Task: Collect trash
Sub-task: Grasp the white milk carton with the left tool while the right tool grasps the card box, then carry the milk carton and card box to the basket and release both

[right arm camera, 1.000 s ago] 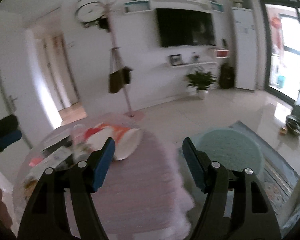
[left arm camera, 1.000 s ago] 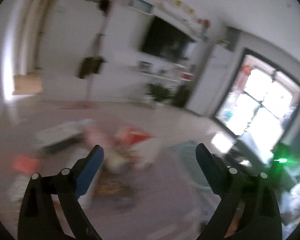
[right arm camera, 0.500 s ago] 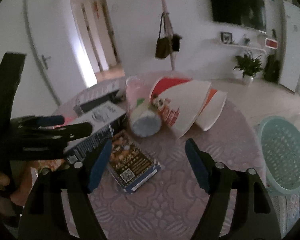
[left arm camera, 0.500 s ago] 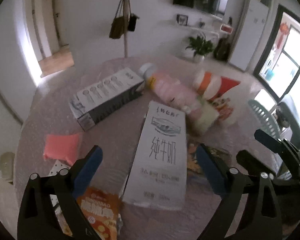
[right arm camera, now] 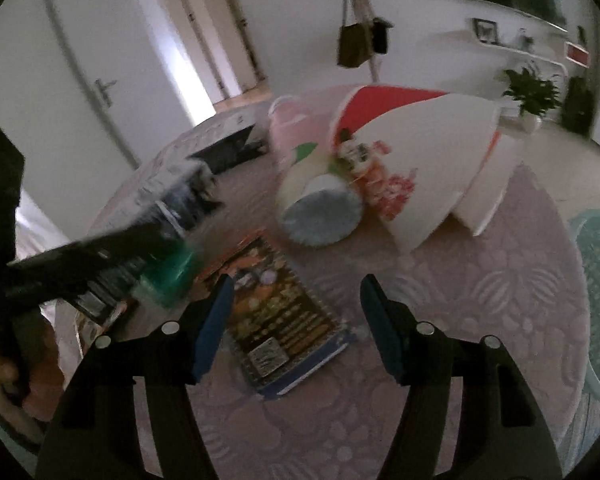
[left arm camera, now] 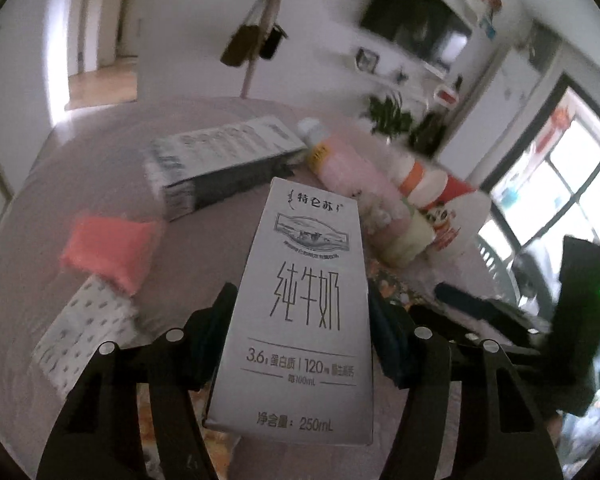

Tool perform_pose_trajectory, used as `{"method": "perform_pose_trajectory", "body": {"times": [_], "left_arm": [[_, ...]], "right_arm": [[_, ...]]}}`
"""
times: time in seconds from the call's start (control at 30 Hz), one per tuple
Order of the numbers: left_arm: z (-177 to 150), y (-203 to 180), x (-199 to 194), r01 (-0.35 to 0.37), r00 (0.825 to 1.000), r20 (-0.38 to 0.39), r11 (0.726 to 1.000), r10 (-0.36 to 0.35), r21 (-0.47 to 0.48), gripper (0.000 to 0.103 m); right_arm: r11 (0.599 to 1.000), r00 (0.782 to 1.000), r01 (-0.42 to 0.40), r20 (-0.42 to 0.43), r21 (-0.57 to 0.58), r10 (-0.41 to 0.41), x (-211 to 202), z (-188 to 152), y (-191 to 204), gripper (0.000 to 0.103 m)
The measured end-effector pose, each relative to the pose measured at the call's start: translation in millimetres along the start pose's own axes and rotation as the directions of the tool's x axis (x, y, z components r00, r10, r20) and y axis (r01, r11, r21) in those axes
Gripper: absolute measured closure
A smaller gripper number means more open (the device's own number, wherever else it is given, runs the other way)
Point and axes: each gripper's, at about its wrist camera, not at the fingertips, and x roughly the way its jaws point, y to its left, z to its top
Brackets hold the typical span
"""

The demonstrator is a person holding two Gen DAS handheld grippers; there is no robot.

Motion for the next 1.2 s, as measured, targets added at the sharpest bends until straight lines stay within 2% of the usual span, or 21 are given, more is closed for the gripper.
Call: {"method": "perform_pose_trajectory", "body": {"times": [0.23, 0.33, 0.47, 0.5, 0.53, 0.57, 0.7, 0.83, 1.07, 1.2], "left_arm": [[-13, 9, -42, 0.019, 0.998, 0.065, 0.999, -0.017, -0.033, 0.043], [-17, 9, -50, 0.038, 0.996, 0.079, 0.998, -0.035, -0.045, 0.043], [-21, 5, -55, 0.044, 0.995, 0.087, 0.998, -0.041, -0.036, 0.042], [-23, 5, -57, 0.042, 0.995, 0.088, 0.999, -0.039, -0.034, 0.042], [-25, 5, -59, 0.043, 0.995, 0.09, 0.999, -0.04, -0.033, 0.042], [-25, 4, -61, 0.046, 0.995, 0.094, 0.998, -0.043, -0.032, 0.042], [-25, -1, -67, 0.038, 0.994, 0.106, 0.999, -0.036, -0.017, 0.042], [-25, -23, -75, 0.001, 0.99, 0.14, 0.999, -0.006, 0.039, 0.042], [-19, -69, -79, 0.064, 0.979, 0.184, 0.991, -0.084, 0.114, 0.042], [-14, -101, -71, 0.126, 0.97, 0.189, 0.979, -0.155, 0.158, 0.042]], "right_arm": [[0.992, 0.998, -0.054, -0.042, -0.115, 0.05, -9, -19, 32, 0.041], [0.988, 0.998, -0.011, -0.064, -0.154, 0.001, -3, -25, 46, 0.036], [0.98, 0.989, 0.116, -0.071, -0.161, -0.129, 8, -24, 53, 0.036], [0.981, 0.989, 0.12, -0.07, -0.155, -0.132, 8, -25, 51, 0.036], [0.981, 0.989, 0.123, -0.064, -0.149, -0.134, 7, -25, 50, 0.043], [0.98, 0.989, 0.127, -0.06, -0.15, -0.138, 6, -24, 49, 0.045], [0.974, 0.988, 0.153, 0.009, -0.165, -0.154, -11, -27, 51, 0.046], [0.962, 0.976, 0.207, 0.107, -0.178, -0.19, -46, -27, 54, 0.046], [0.972, 0.955, 0.22, 0.22, -0.086, -0.197, -107, -17, 23, 0.046], [0.969, 0.928, 0.249, 0.288, -0.004, -0.237, -146, -12, -11, 0.046]]}}
